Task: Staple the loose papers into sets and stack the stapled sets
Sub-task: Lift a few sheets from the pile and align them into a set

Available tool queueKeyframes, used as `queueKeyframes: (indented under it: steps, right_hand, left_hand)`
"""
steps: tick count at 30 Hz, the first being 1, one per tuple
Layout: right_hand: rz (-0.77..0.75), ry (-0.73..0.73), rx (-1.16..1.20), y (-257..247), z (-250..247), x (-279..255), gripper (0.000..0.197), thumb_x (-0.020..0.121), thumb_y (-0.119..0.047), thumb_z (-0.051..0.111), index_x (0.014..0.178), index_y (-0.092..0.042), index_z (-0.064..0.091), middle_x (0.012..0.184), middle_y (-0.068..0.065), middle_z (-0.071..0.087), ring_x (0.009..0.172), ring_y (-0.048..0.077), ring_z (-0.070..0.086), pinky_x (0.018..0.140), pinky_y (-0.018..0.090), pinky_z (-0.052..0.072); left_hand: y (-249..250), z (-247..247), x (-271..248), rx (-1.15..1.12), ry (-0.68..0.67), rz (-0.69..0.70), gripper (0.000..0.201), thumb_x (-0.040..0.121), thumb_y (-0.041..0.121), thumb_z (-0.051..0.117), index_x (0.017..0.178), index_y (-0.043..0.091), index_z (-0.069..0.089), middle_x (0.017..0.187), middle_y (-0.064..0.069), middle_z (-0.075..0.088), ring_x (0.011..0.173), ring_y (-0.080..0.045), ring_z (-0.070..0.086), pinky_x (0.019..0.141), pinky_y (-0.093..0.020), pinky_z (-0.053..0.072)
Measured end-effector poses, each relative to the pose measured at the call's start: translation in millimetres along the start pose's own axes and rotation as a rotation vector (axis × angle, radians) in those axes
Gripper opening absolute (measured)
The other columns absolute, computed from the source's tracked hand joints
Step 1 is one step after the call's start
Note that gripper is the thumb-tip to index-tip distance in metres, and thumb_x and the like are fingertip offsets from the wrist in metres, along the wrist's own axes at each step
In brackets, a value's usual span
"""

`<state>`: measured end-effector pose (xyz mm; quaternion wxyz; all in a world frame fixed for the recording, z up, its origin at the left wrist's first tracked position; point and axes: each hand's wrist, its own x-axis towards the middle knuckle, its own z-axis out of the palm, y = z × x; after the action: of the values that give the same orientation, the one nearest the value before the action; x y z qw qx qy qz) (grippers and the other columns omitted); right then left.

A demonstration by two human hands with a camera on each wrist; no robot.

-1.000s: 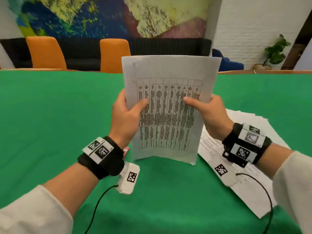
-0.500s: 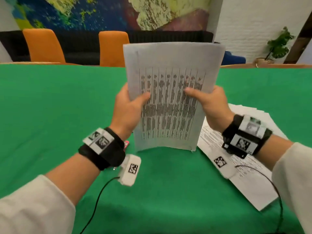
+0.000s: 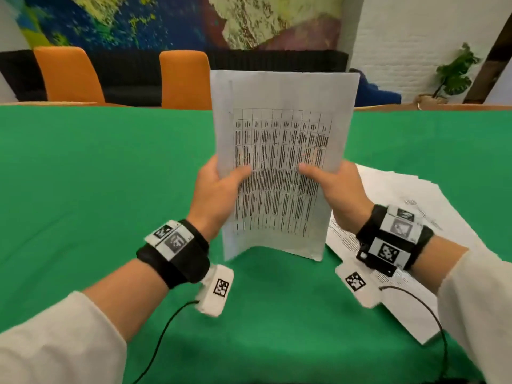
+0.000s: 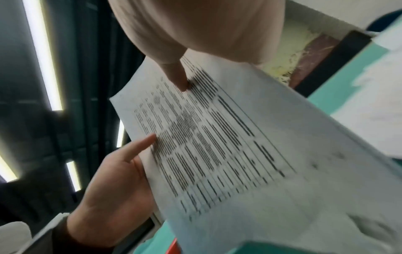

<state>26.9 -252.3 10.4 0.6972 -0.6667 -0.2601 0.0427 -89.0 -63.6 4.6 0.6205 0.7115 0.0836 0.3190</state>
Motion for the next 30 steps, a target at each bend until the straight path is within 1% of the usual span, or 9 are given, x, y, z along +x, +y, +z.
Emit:
queueKeyframes:
  steps: [2,7,10,14,17,21,24,28,30]
  right_hand:
    - [0.039,0.003,0.009,4.8,0.0,-3.7,0.018,0.094,-0.008,0.072,0.106,-0.021,0.073,0.104,0.0,0.08,0.098,0.019,0.077,0.095,0.047,0.06]
    - [-0.085,0.018,0.043,-23.8,-2.8,13.8,0.018,0.095,-0.008,0.071,0.107,-0.022,0.073,0.105,-0.002,0.08,0.097,0.015,0.077,0.079,0.028,0.061]
    - [-0.078,0.006,0.006,-15.9,-2.2,11.5,0.016,0.097,-0.012,0.071,0.109,-0.022,0.073,0.108,-0.001,0.08,0.099,0.017,0.076,0.084,0.034,0.063]
    - [0.087,-0.019,-0.079,24.0,-0.3,-7.2,0.015,0.097,-0.016,0.07,0.109,-0.023,0.075,0.105,-0.002,0.08,0.099,0.018,0.076,0.097,0.05,0.059]
    - [0.093,-0.035,-0.078,20.9,0.0,-9.2,0.017,0.097,-0.017,0.07,0.113,-0.02,0.074,0.106,-0.001,0.08,0.099,0.018,0.076,0.097,0.049,0.059]
    - [0.005,-0.05,-0.042,-2.6,-1.1,1.3,0.009,0.097,-0.017,0.07,0.105,-0.019,0.074,0.111,0.013,0.077,0.102,0.029,0.075,0.093,0.048,0.06]
    - [0.026,-0.033,-0.018,6.9,-0.7,0.2,0.012,0.098,-0.017,0.069,0.108,-0.022,0.075,0.112,0.009,0.078,0.105,0.028,0.074,0.096,0.049,0.059]
    - [0.18,-0.08,-0.058,44.7,-3.3,-17.8,0.019,0.098,-0.016,0.068,0.116,-0.02,0.073,0.111,-0.002,0.079,0.103,0.017,0.076,0.101,0.05,0.057]
    - [0.24,-0.082,-0.041,52.8,-6.2,-20.5,0.022,0.097,-0.017,0.07,0.119,-0.017,0.073,0.112,-0.003,0.079,0.103,0.016,0.076,0.102,0.049,0.056]
  left_hand:
    - [-9.6,1.3,-7.8,0.026,-0.051,-0.057,0.018,0.101,0.013,0.065,0.118,0.015,0.07,0.118,-0.011,0.075,0.112,-0.033,0.07,0.102,-0.056,0.055]
    - [20.9,-2.8,11.8,-0.048,-0.045,0.016,0.028,0.102,0.011,0.061,0.129,0.012,0.067,0.124,-0.003,0.075,0.115,-0.022,0.071,0.103,-0.048,0.056]
    - [11.9,-5.4,9.4,-0.057,-0.015,-0.004,0.028,0.103,0.009,0.06,0.131,0.01,0.066,0.123,-0.001,0.076,0.114,-0.019,0.072,0.104,-0.046,0.055]
    - [-31.9,-8.1,-20.1,0.033,-0.097,-0.205,0.022,0.104,0.022,0.062,0.122,0.014,0.071,0.114,0.004,0.078,0.106,-0.014,0.074,0.104,-0.054,0.054]
    - [-34.8,-9.9,-21.4,0.032,-0.098,-0.241,0.022,0.104,0.025,0.062,0.121,0.016,0.072,0.113,0.005,0.079,0.107,-0.016,0.074,0.104,-0.053,0.055]
    - [-13.4,-6.6,-2.6,-0.024,-0.035,-0.159,0.015,0.103,0.02,0.064,0.113,0.018,0.075,0.111,0.002,0.08,0.105,-0.018,0.075,0.094,-0.041,0.059]
    - [-17.0,-3.6,-3.0,-0.044,-0.043,-0.159,0.014,0.103,0.016,0.064,0.111,0.019,0.074,0.107,0.005,0.08,0.101,-0.013,0.076,0.088,-0.031,0.061]
    - [-58.8,-3.6,-25.2,0.031,-0.163,-0.36,0.028,0.1,0.032,0.068,0.127,0.024,0.069,0.123,0.007,0.076,0.118,-0.015,0.07,0.11,-0.049,0.05]
    - [-68.0,-4.9,-28.5,0.014,-0.18,-0.4,0.032,0.099,0.033,0.068,0.13,0.023,0.068,0.125,0.006,0.075,0.119,-0.017,0.07,0.112,-0.051,0.049]
